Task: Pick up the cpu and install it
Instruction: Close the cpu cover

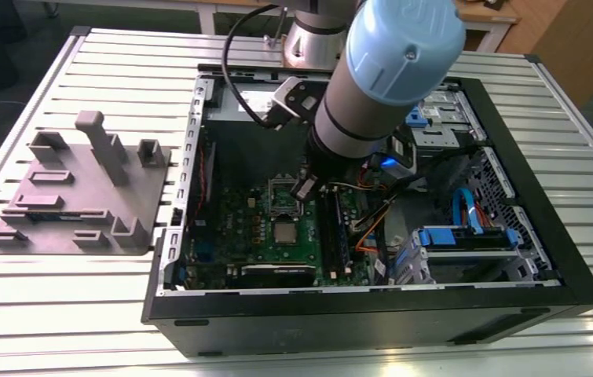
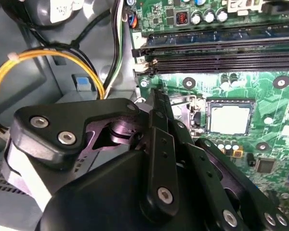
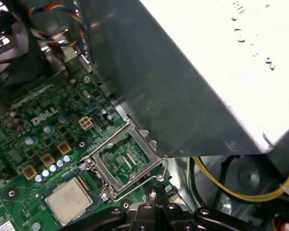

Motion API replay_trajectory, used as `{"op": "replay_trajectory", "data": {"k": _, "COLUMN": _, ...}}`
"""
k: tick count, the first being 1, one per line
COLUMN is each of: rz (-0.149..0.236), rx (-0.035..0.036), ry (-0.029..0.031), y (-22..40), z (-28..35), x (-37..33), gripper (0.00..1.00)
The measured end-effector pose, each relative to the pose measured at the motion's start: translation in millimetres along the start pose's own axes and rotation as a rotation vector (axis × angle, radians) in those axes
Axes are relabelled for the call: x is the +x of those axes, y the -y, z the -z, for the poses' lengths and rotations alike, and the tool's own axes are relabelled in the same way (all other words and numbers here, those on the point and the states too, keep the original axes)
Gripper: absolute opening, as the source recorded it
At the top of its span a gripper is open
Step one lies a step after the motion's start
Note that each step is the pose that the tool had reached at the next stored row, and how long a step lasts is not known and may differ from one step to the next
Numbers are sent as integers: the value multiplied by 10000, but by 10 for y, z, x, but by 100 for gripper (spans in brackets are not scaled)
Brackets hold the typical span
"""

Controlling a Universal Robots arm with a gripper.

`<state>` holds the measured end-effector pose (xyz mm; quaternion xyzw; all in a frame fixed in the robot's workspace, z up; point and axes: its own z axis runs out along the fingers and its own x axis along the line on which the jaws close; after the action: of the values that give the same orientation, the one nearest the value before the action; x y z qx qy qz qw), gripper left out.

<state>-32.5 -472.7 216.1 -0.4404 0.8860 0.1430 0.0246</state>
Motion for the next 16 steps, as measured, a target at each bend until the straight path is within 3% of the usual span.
{"op": "replay_trajectory", "data": {"k": 5, "rz": 7, "rx": -27, "ry": 32, "y": -2, "z": -57, "x": -75, "gripper": 11}}
{"op": "replay_trajectory", "data": {"k": 11, "rz": 26, "rx": -128, "ry": 161, "y": -17, "z": -110, "x": -129, "gripper": 11}}
{"op": "replay_trajectory", "data": {"k": 16, "rz": 26, "rx": -129, "ry": 160, "y": -17, "z": -111, "x": -130, "gripper": 11}}
